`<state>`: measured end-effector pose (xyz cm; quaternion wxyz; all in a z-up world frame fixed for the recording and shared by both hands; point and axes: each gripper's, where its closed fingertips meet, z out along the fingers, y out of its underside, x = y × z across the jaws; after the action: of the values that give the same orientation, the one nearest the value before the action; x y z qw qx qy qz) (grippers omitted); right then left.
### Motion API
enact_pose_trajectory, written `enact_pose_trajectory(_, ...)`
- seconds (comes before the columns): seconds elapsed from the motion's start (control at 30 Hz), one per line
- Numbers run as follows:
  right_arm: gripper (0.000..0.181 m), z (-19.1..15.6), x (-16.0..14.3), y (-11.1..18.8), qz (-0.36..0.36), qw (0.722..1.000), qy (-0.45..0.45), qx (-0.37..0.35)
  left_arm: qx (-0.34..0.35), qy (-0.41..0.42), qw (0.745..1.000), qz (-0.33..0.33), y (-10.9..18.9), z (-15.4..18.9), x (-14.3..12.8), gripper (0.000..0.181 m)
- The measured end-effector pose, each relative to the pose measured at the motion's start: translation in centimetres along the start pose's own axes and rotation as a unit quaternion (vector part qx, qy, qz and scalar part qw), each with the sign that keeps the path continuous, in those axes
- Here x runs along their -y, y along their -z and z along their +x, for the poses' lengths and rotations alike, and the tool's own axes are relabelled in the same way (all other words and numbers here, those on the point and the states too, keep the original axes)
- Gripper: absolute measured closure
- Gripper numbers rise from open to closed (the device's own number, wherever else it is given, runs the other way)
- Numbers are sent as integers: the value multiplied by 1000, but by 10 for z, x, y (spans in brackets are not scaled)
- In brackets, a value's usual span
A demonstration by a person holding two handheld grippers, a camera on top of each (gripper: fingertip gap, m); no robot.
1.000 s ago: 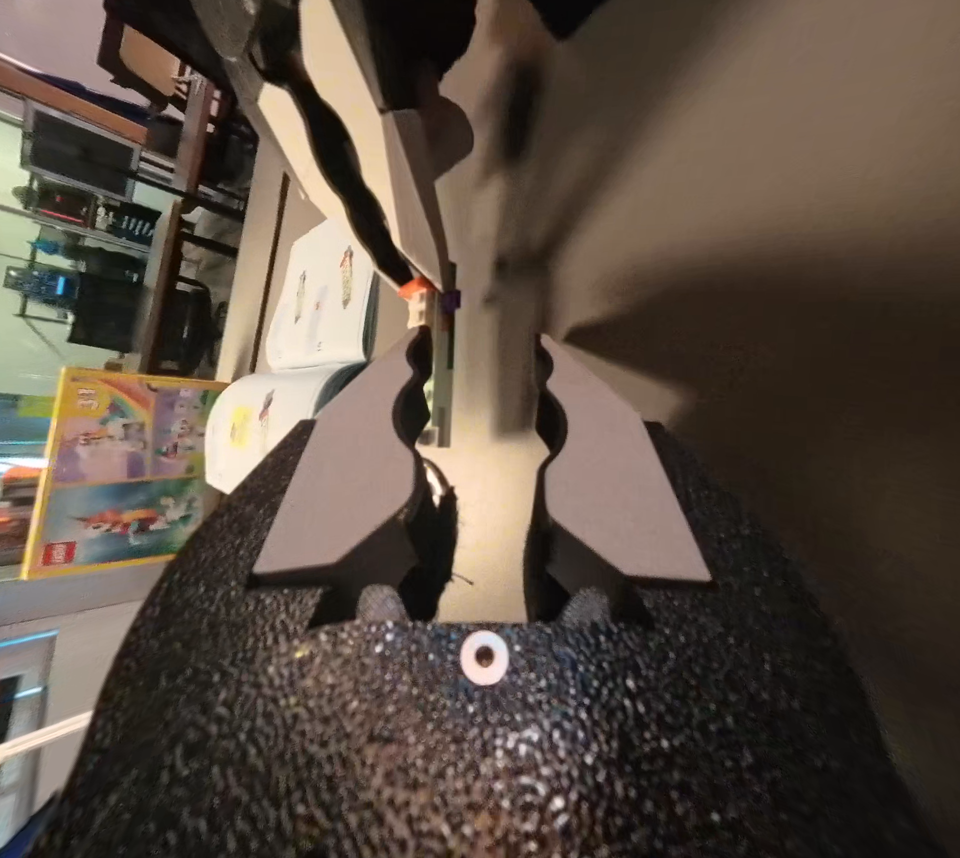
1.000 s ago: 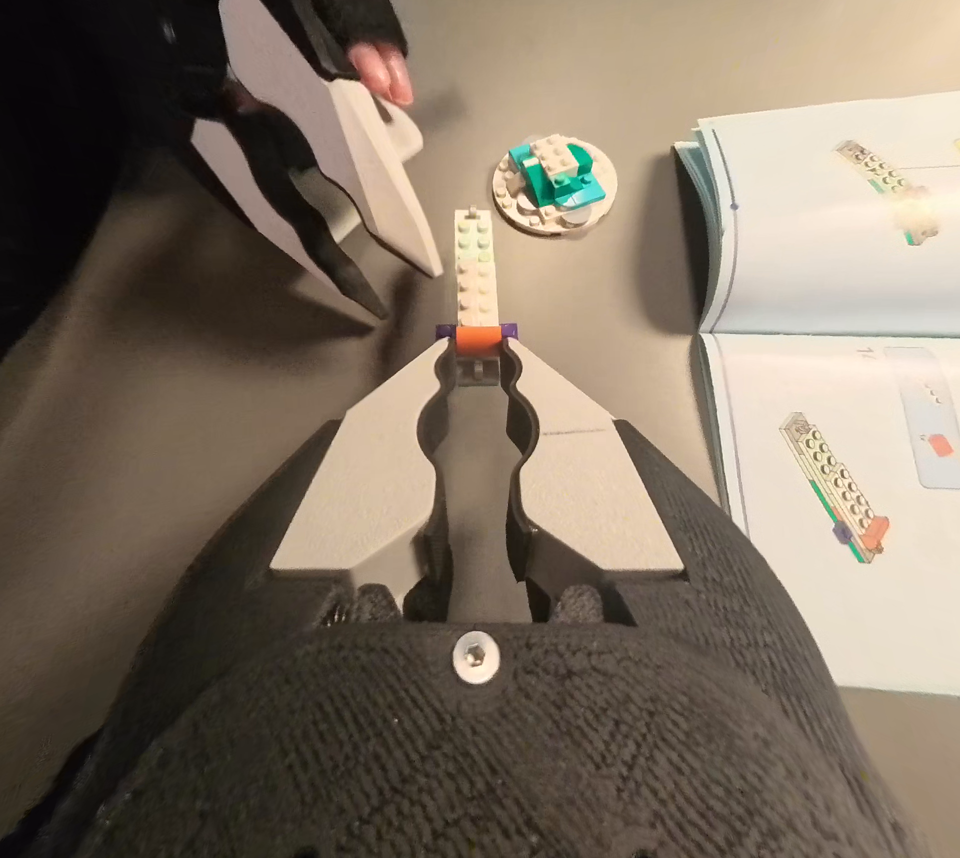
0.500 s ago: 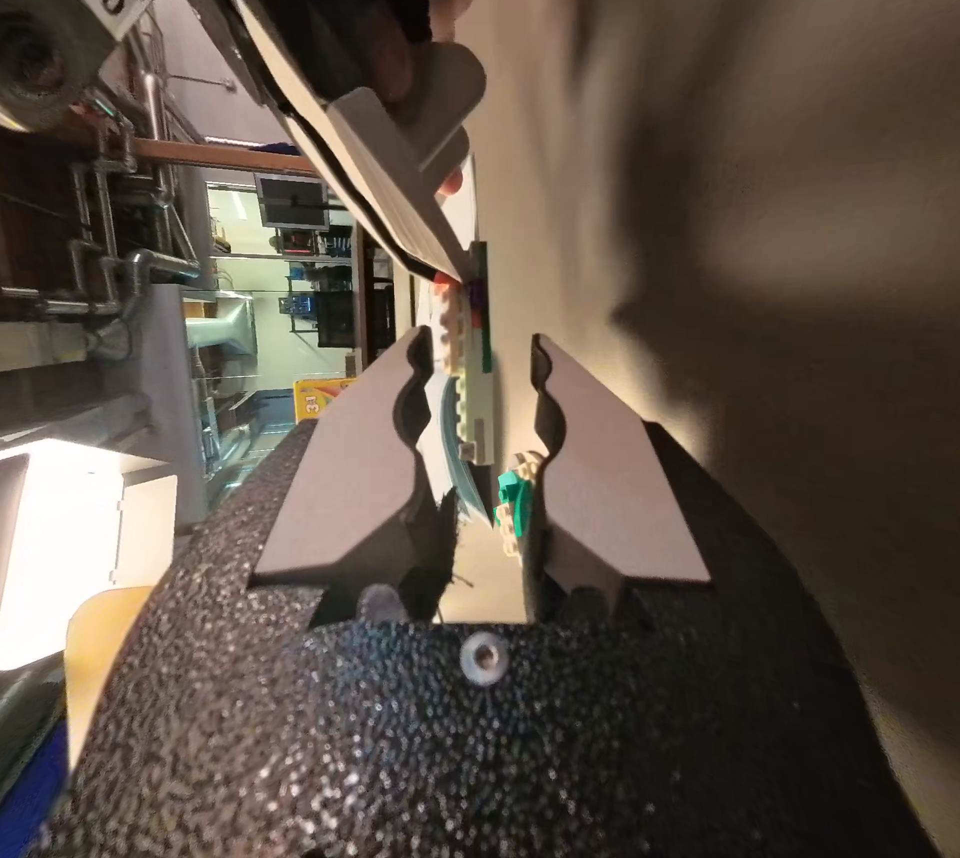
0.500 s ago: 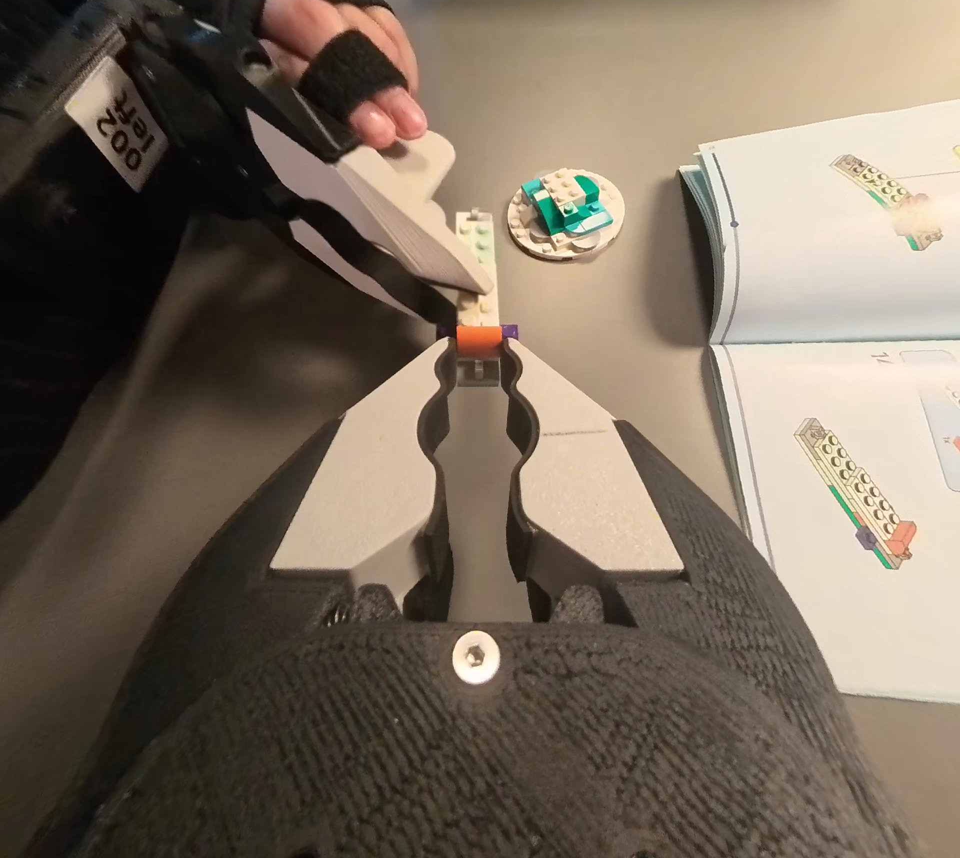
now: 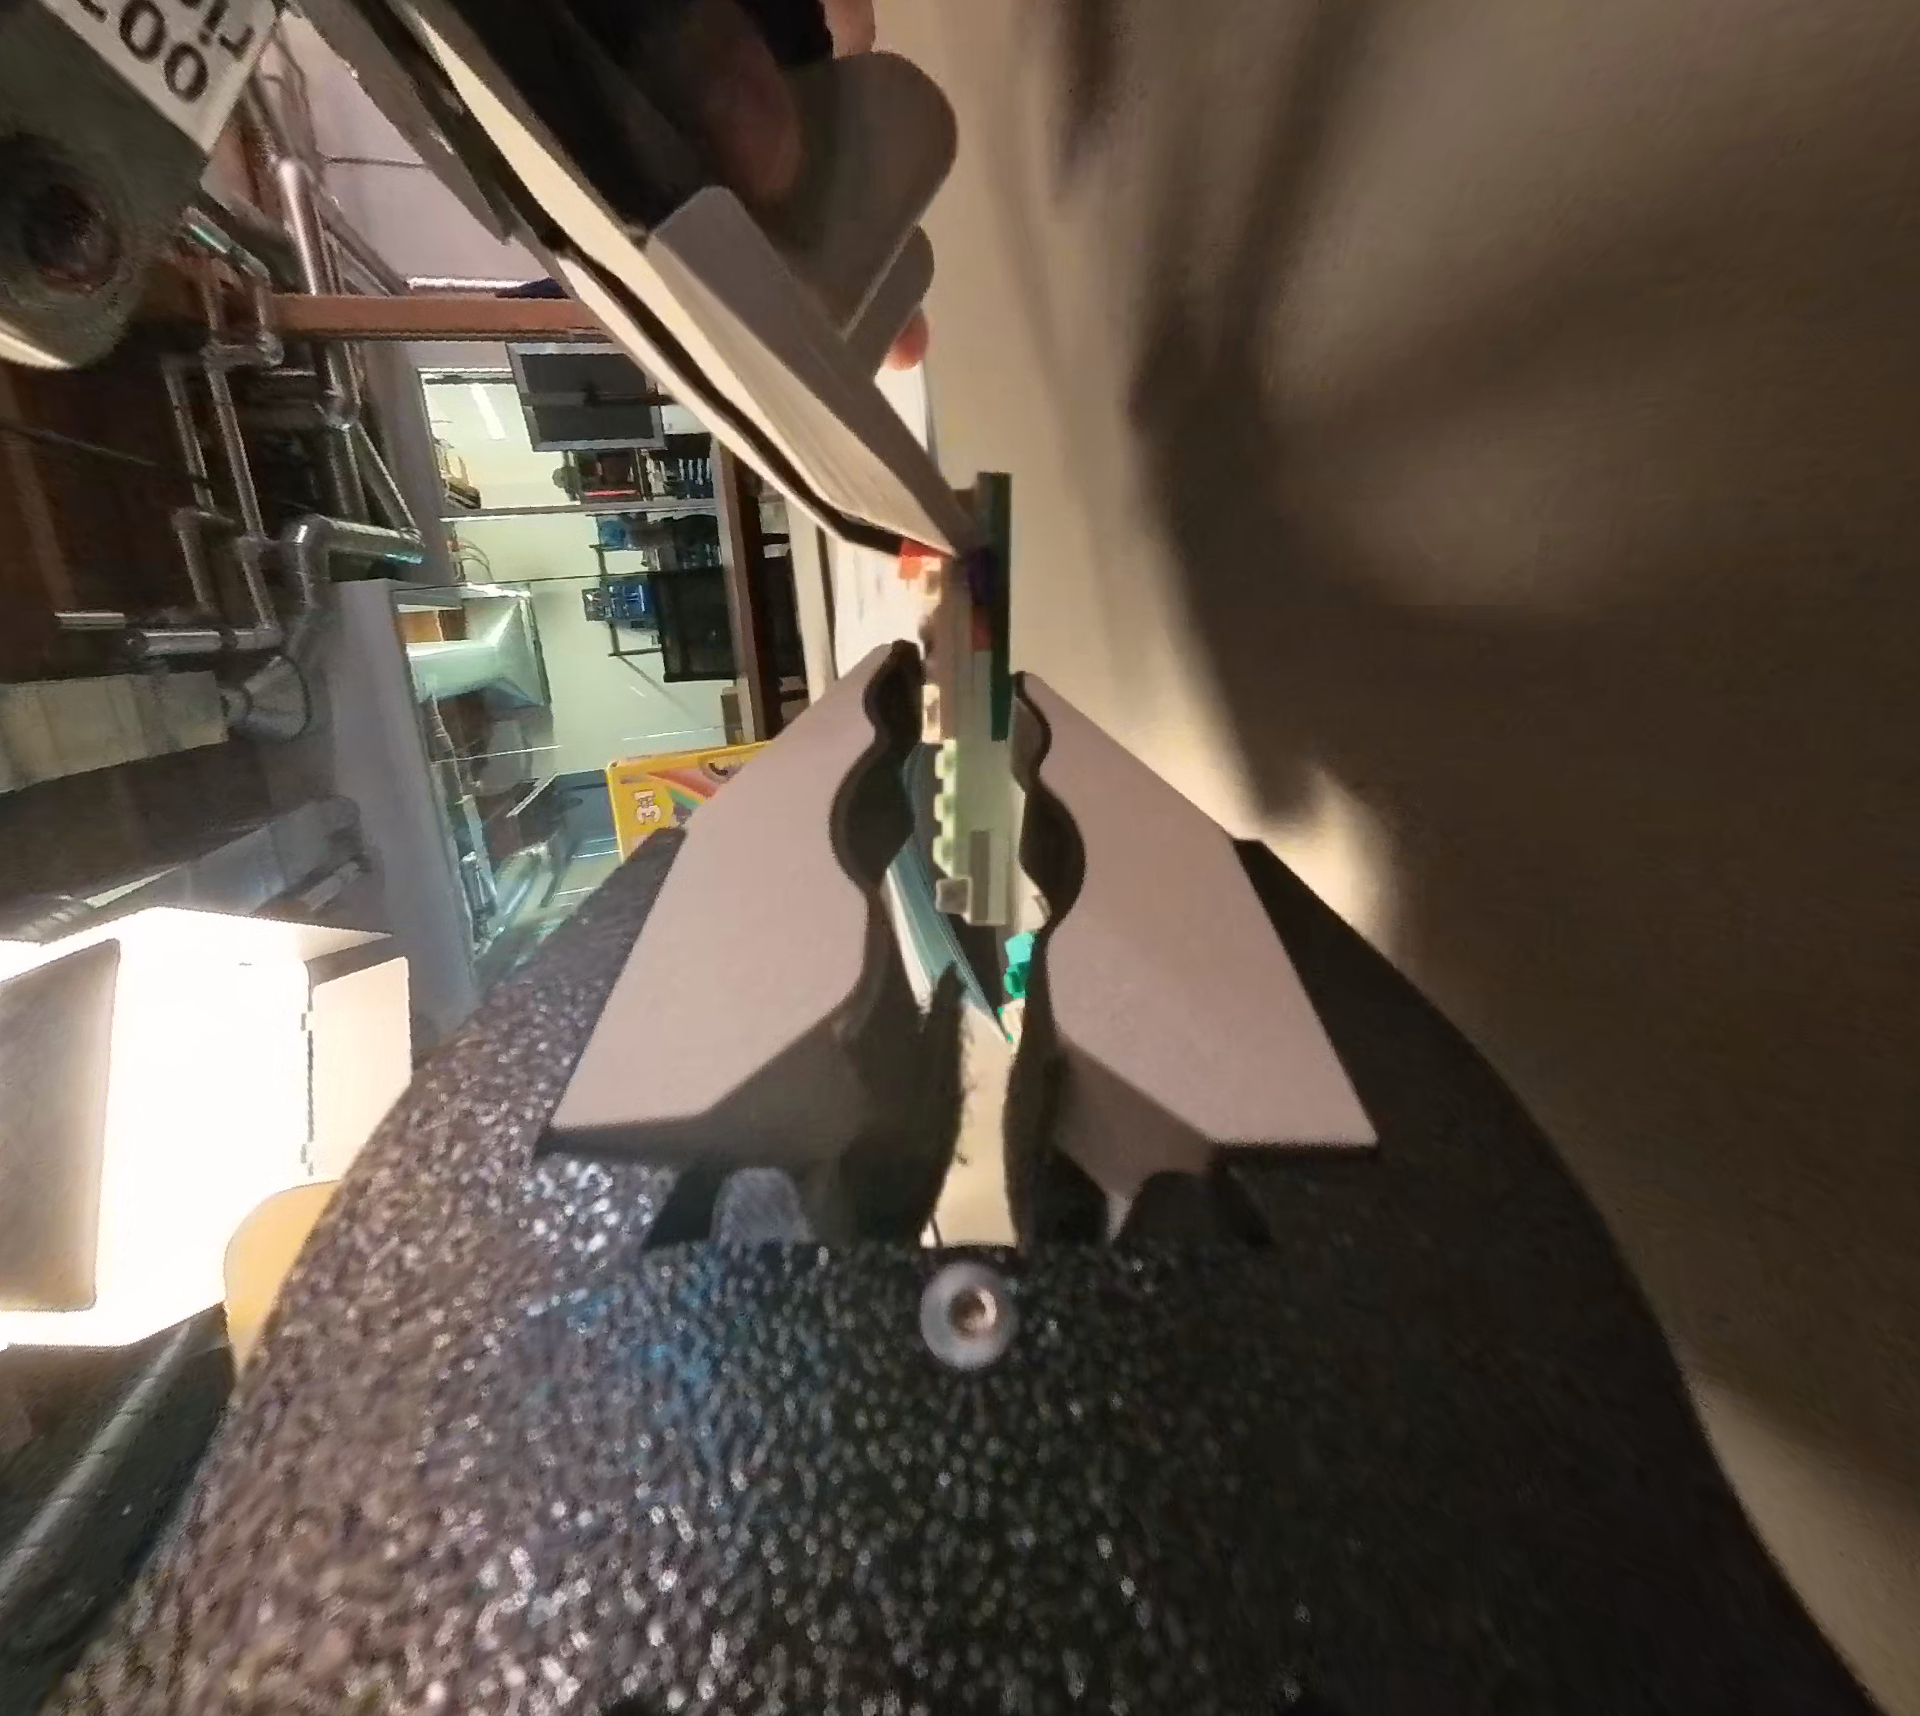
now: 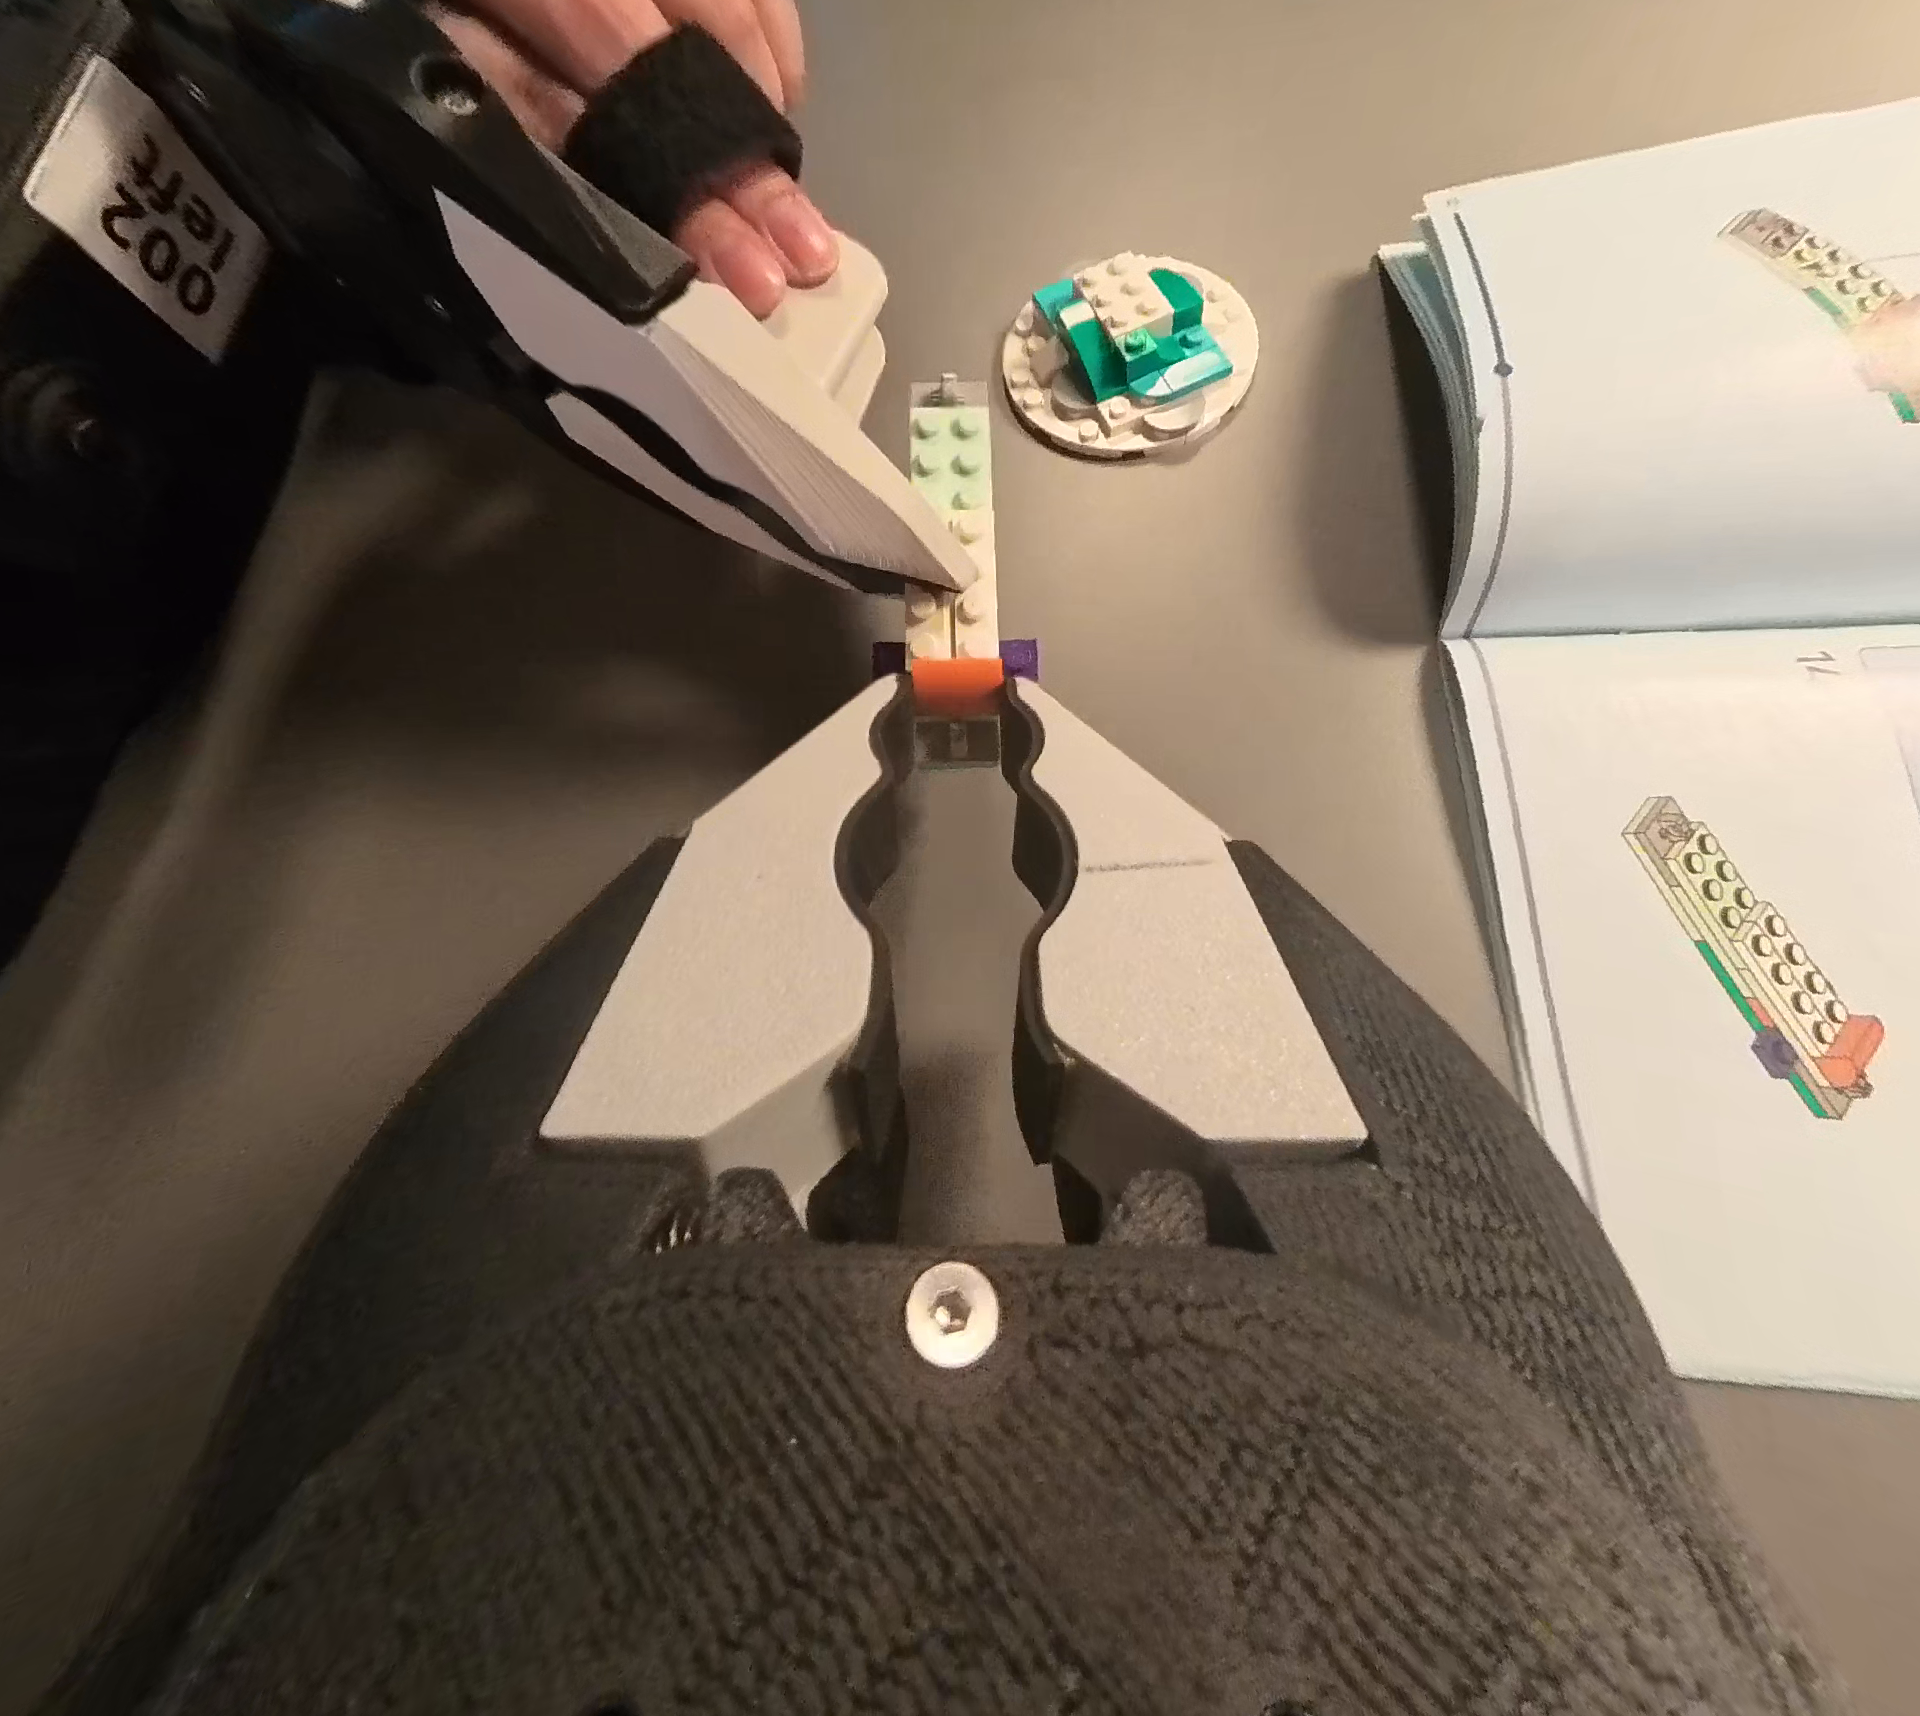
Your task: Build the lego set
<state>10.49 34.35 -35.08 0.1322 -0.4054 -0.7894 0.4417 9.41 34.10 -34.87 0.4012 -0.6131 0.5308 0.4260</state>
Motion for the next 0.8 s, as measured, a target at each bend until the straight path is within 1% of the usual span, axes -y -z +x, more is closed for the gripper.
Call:
enact_pose_trajectory(0.1,166,3,0,-2,3,1000,7,-11,-18,27,999,-3,-2,3,-2,168)
enact_pose_trajectory(0.13,164,5,2,0,7,1000,20,-22,-25,49,998,-1,-2,3,-3,168)
enact_pose_trajectory(0.2,145,7,10,6,21,994,89,-58,-58,126,990,-3,-3,2,-6,168)
enact_pose_trajectory(0.27,134,-2,23,12,39,976,196,-86,-98,212,972,0,-3,0,-8,167)
enact_pose_trajectory(0.3,134,-6,26,13,34,962,249,-103,-116,252,961,5,-3,-2,-8,167)
enact_pose_trajectory(0.37,134,-6,23,10,-22,934,327,-142,-151,303,941,17,-1,-5,-6,167)
enact_pose_trajectory(0.43,141,-2,20,5,-68,909,372,-173,-177,333,926,28,1,-7,-3,167)
enact_pose_trajectory(0.5,150,0,19,2,-91,889,406,-194,-196,351,915,33,3,-7,0,167)
enact_pose_trajectory(0.6,160,0,17,0,-112,873,429,-203,-218,368,903,39,4,-4,4,167)
enact_pose_trajectory(0.67,162,-1,14,-2,-131,867,438,-199,-234,385,892,43,5,-1,6,167)
enact_pose_trajectory(0.7,165,-2,13,-3,-138,863,445,-198,-240,392,887,43,5,0,6,167)
enact_pose_trajectory(0.77,165,-3,11,-5,-153,850,462,-201,-254,403,878,42,5,1,6,167)
enact_pose_trajectory(0.8,166,-3,10,-6,-161,849,462,-198,-263,405,875,41,5,3,6,167)
